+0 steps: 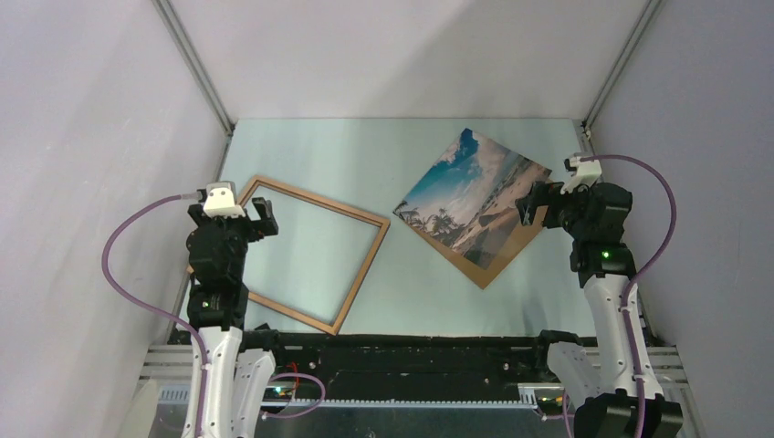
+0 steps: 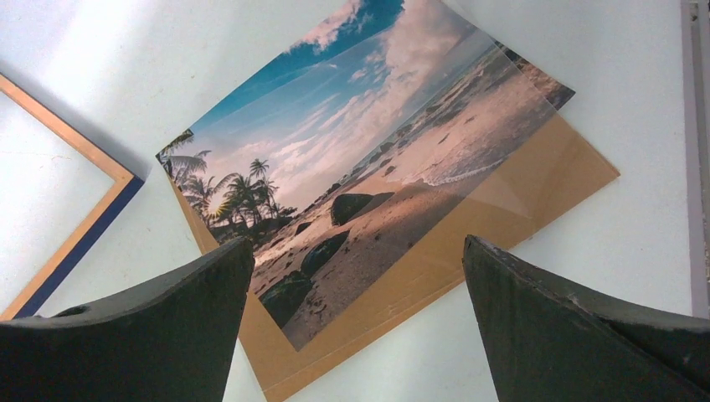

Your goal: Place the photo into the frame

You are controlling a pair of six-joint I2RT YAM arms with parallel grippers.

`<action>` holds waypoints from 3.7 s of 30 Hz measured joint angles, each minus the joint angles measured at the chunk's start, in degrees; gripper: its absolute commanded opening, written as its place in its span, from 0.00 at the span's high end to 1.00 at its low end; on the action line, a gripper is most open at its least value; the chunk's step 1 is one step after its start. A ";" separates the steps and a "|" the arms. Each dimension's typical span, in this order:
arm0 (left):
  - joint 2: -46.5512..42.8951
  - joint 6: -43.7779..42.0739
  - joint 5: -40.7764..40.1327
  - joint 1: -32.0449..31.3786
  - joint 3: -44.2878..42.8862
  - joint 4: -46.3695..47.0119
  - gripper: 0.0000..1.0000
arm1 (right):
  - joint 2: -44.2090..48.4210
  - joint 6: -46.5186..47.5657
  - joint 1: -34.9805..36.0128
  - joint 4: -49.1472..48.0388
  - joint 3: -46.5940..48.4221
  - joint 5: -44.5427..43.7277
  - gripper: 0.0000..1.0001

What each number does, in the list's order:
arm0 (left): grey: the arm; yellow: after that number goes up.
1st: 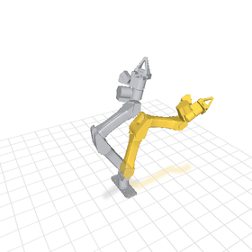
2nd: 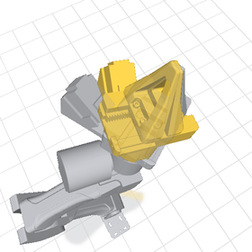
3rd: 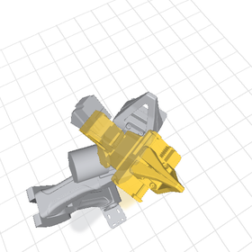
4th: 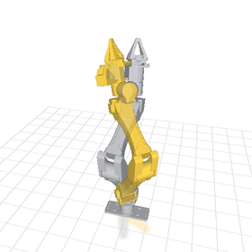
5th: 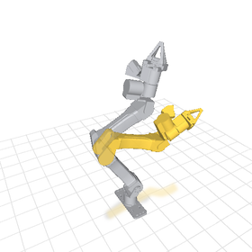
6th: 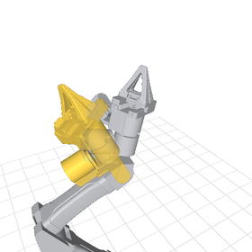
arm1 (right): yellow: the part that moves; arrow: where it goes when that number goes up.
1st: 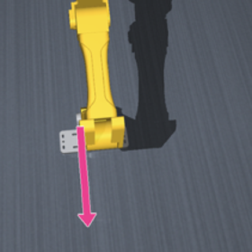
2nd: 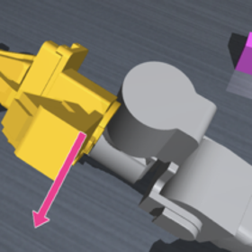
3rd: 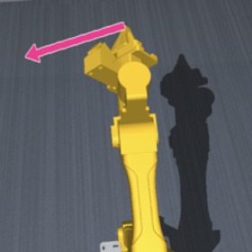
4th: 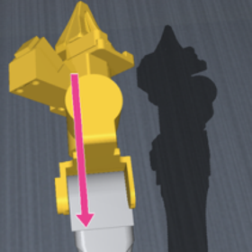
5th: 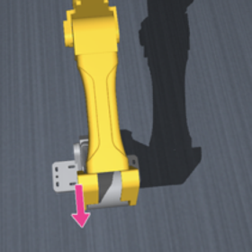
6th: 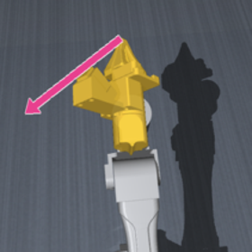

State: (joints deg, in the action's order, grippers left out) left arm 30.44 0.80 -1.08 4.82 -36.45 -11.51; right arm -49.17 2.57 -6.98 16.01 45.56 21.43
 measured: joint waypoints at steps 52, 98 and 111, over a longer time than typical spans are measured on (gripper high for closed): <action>19.78 -6.99 -4.98 1.70 -4.15 -11.15 0.02 | -30.05 8.31 37.51 -8.15 11.37 -11.06 0.00; 60.24 -16.09 0.31 32.81 -14.73 -26.14 0.34 | -36.89 11.06 46.16 -8.76 11.47 -13.53 0.00; 60.89 -16.06 -2.91 26.14 -15.37 -22.97 0.48 | -37.62 11.06 46.16 -8.72 11.47 -13.64 0.00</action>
State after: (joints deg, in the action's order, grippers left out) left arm 91.33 -15.27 -3.99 30.96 -51.81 -34.48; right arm -86.78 13.63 39.18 7.29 57.04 7.79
